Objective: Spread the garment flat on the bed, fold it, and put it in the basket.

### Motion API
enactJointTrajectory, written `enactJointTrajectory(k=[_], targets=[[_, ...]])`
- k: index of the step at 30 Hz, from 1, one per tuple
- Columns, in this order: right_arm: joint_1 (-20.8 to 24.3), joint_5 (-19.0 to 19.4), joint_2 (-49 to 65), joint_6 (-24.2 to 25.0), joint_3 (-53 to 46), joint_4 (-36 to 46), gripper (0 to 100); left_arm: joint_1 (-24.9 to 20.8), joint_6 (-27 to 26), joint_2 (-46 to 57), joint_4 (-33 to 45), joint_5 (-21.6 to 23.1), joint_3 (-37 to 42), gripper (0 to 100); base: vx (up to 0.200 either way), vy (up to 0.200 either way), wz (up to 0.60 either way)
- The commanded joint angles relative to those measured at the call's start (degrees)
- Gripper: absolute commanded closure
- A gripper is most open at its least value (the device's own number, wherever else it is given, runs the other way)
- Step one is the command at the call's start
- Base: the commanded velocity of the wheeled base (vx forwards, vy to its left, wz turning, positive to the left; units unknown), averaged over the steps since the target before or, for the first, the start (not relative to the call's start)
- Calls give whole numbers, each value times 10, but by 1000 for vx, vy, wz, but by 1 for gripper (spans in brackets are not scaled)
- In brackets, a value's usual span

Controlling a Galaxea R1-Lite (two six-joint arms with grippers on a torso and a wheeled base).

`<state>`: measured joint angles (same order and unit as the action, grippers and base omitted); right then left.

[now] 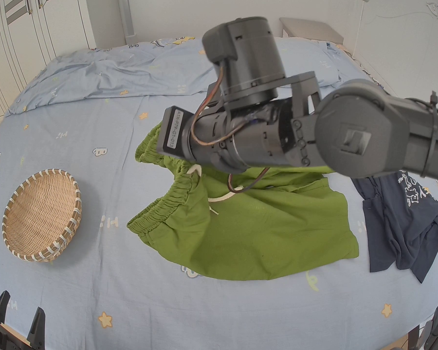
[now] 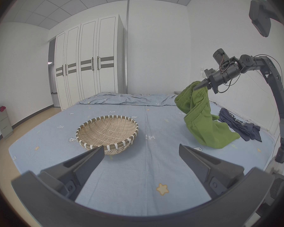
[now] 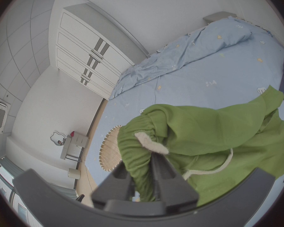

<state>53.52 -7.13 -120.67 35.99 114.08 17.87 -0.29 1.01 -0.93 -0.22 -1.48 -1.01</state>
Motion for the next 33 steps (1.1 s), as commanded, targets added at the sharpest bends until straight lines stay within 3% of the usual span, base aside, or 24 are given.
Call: enactJointTrajectory(k=[1, 12, 18, 22, 23, 25, 26, 27, 28, 30, 33], targets=[[0, -1, -48, -11, 5, 3, 0, 0, 0, 9, 0, 0, 9, 0, 0, 0, 0], [-1, 0, -63, -21, 5, 19, 0, 0, 0, 9, 0, 0, 9, 0, 0, 0, 0], [-43, 5, 15, -16, -24, 43, 0, 0, 0, 9, 0, 2, 9, 0, 0, 0, 0], [-111, 90, 108, -13, -121, 50, 0, 1, -5, 9, -8, -3, 9, 0, 0, 0, 0], [-117, 96, 115, -12, -131, 49, 0, 1, -6, 9, -9, -4, 5, 0, 0, 0, 0], [-168, 135, 171, -7, -213, 39, 0, -6, 15, -3, -25, 10, -116, 0, 0, 0, 0], [-168, 135, 171, -7, -213, 39, 0, -6, 15, -3, -25, 10, -116, 0, 0, 0, 0], [-199, 157, 202, -7, -264, 25, 0, -23, 58, -68, 10, 24, -198, 0, 0, 0, 0], [-208, 164, 209, -7, -279, 18, 0, -28, 65, -92, 25, 32, -209, 0, 0, 0, 0], [-233, 174, 236, -7, -341, -19, 0, -42, 62, -166, 54, 93, -218, 0, 0, 0, 0], [-262, 172, 273, -7, -437, -95, 0, -47, 100, -273, 35, 194, -231, 0, 0, 0, 0]])
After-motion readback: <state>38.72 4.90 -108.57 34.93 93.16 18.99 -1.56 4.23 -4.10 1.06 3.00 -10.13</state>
